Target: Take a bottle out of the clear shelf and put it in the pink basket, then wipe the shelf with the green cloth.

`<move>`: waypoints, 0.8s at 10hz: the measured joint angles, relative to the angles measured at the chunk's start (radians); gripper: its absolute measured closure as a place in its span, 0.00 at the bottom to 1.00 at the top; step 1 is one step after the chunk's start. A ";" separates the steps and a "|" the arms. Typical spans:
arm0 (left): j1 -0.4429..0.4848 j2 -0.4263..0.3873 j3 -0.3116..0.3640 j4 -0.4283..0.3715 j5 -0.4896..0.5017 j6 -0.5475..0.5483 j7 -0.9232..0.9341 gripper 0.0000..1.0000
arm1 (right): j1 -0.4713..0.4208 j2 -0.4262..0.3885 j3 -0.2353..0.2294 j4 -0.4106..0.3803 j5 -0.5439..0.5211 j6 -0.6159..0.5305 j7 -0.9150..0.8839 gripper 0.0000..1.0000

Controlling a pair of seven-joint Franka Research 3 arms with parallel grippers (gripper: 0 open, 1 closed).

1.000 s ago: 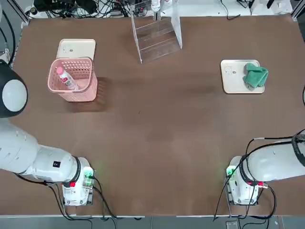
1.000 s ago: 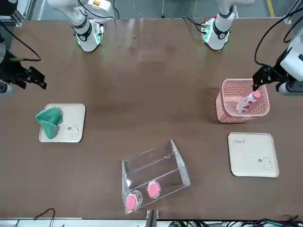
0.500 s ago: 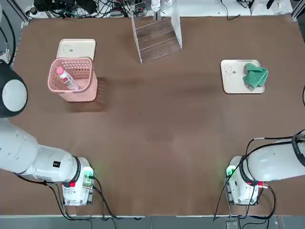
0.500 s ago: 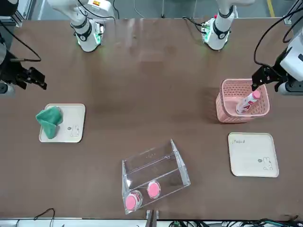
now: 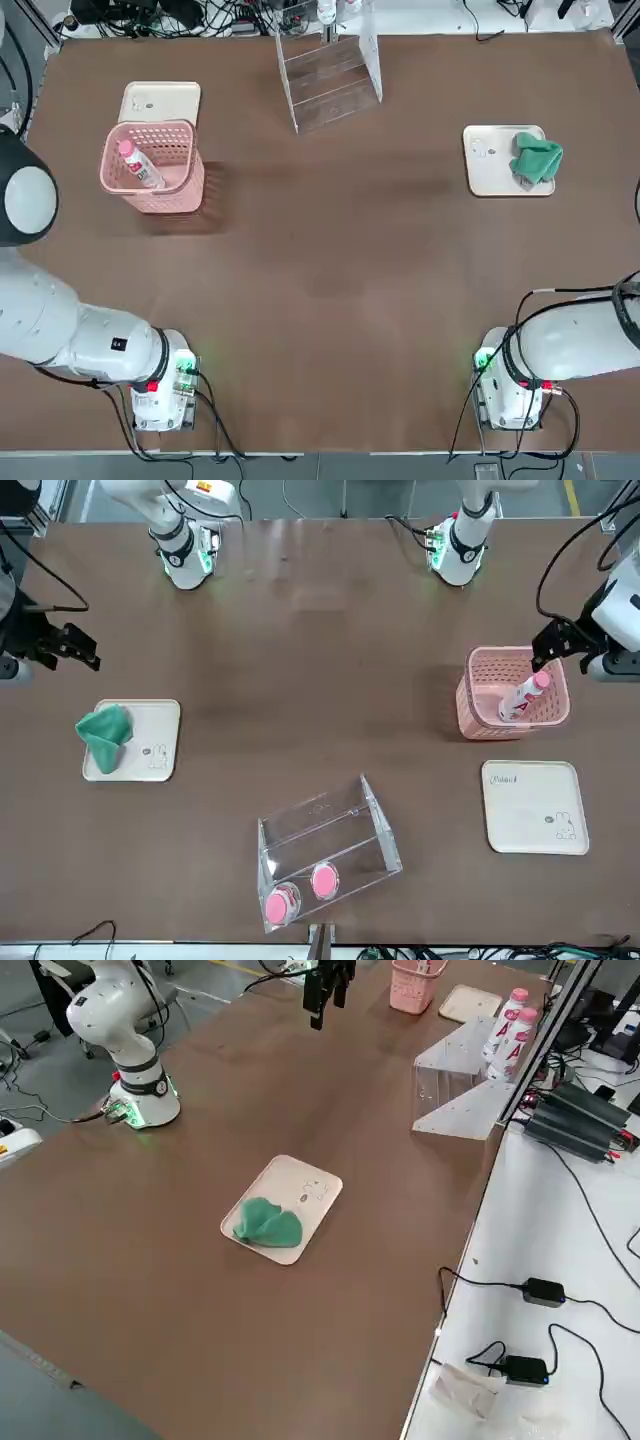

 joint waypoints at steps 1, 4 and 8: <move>0.000 0.000 0.000 0.000 0.000 0.000 0.000 0.00 | 0.000 0.000 0.000 0.000 0.000 0.000 0.000 0.00; 0.000 0.000 0.000 0.000 0.000 0.000 0.000 0.00 | 0.000 0.000 0.000 0.000 0.000 0.008 0.000 0.00; 0.014 0.000 0.001 -0.001 0.000 0.000 0.001 0.00 | 0.000 0.000 0.000 0.000 0.000 0.009 0.000 0.00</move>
